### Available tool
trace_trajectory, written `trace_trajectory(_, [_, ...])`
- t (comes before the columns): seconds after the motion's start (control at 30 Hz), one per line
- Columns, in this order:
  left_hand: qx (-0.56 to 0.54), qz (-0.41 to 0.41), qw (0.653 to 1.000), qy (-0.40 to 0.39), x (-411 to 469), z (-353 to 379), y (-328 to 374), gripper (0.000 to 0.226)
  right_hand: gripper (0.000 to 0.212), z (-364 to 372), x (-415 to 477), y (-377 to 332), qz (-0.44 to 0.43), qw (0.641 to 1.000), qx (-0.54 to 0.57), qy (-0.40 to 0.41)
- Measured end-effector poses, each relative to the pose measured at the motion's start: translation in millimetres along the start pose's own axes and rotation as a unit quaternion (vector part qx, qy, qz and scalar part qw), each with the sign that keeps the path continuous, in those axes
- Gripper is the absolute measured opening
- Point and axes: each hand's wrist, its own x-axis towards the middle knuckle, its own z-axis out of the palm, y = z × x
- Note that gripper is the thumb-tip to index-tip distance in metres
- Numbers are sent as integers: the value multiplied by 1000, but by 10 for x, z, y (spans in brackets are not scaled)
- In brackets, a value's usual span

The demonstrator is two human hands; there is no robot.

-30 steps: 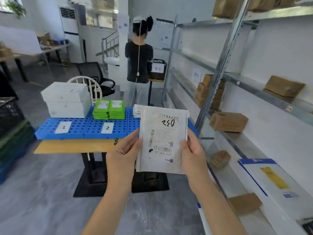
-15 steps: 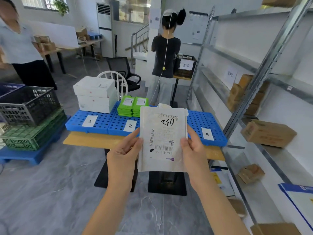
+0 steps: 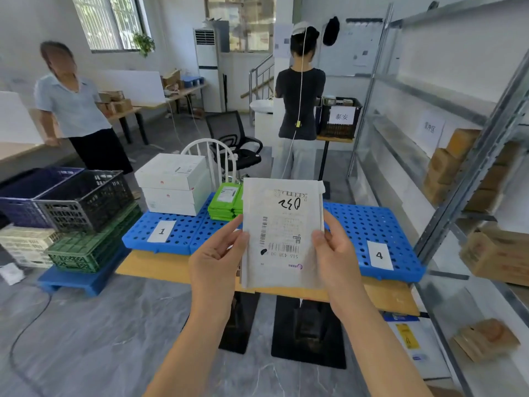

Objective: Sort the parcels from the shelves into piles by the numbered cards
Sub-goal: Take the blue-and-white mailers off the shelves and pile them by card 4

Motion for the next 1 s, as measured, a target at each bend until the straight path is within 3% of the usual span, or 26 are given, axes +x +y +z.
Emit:
trace_trajectory(0.4, [44,3,998,-45,314,1112,-394,33,37,-852,774,207,12,999,18,26])
trace_trajectory(1.0, [31,21,994,-102,1017,1293,-465,33,38,-778,1230,126,-24,997,-1,68])
